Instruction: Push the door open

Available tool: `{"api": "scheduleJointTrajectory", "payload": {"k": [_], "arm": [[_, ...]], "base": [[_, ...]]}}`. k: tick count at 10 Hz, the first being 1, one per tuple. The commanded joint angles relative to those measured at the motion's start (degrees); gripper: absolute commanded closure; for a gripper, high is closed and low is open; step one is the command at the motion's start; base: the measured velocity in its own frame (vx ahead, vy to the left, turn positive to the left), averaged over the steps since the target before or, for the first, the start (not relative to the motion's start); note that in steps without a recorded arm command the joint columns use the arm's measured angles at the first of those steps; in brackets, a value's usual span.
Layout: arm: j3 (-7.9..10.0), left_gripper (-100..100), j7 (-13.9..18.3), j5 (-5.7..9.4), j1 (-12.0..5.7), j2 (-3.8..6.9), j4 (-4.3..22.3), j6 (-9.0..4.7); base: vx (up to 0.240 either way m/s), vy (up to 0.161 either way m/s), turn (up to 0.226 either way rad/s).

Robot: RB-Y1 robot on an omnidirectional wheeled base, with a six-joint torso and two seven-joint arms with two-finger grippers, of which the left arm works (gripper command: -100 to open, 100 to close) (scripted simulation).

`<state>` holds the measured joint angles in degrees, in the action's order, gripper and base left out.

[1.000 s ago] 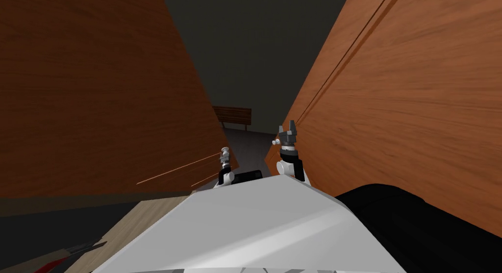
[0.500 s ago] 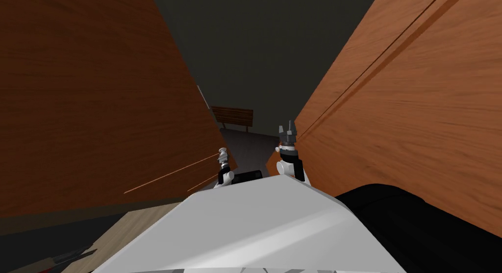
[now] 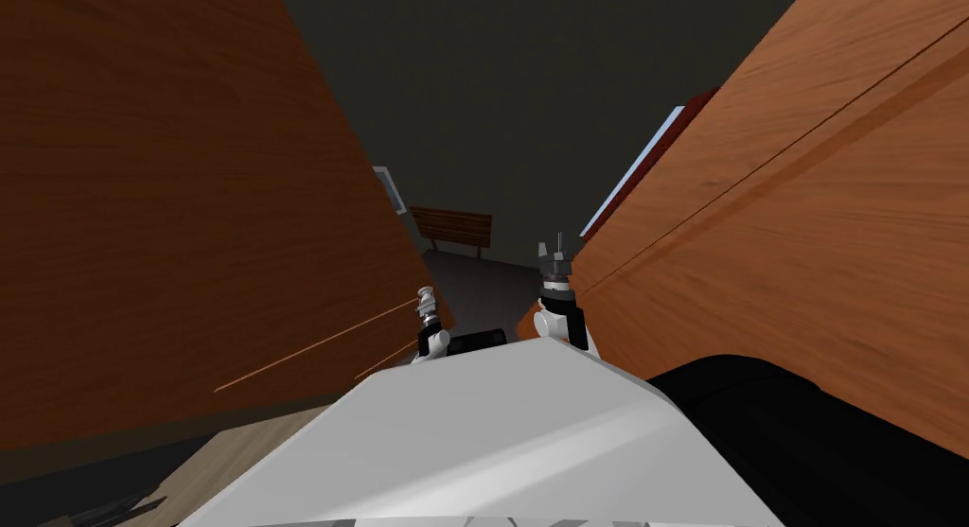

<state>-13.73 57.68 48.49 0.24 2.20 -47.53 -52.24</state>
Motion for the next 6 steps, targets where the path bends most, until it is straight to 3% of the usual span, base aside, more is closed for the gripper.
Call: {"api": "scheduleJointTrajectory", "payload": {"k": [1,6], "arm": [[1.28,100,-0.2,0.64,-0.53,0.69,0.1,-0.98],[4.43,100,-1.0,2.77,-0.79,0.65,0.4,-1.88]], "base": [[0.211,-0.010,0.078],[0.222,-0.007,0.061]]}}
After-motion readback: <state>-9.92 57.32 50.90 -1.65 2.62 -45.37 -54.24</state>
